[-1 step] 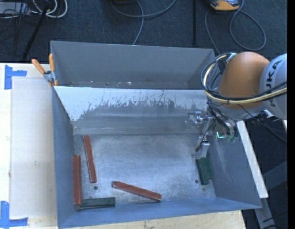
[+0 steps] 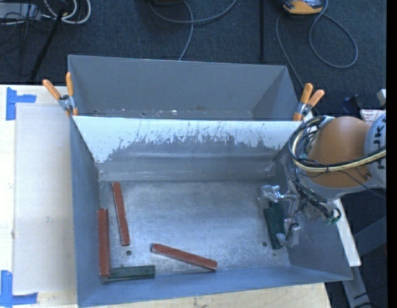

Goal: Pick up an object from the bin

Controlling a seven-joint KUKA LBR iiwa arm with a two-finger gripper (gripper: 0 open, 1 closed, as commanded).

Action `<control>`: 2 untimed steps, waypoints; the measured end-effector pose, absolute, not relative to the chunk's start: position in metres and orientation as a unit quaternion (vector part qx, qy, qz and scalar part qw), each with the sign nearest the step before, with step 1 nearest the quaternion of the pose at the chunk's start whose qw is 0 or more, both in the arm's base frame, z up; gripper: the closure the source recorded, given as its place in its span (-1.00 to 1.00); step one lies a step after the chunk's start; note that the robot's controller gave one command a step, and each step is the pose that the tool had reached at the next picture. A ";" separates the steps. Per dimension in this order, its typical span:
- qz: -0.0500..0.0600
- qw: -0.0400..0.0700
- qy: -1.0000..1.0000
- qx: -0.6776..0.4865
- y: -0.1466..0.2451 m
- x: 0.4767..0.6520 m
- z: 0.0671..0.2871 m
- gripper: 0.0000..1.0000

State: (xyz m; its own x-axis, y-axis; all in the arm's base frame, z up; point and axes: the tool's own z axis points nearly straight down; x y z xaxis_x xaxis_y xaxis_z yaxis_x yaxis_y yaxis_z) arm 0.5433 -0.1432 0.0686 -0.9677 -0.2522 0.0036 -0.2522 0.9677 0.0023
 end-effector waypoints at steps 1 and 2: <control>-0.005 -0.002 -0.953 0.304 -0.152 0.508 0.074 -1.00; -0.008 -0.001 -0.871 0.491 -0.128 0.507 0.070 -1.00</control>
Offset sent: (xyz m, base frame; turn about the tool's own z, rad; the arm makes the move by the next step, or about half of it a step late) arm -0.0365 -0.0165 0.0053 -0.3636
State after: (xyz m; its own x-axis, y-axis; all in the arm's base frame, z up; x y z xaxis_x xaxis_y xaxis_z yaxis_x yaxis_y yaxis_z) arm 0.5068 -0.1284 0.0696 -0.5171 -0.8559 -0.0102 -0.8559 0.5169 0.0128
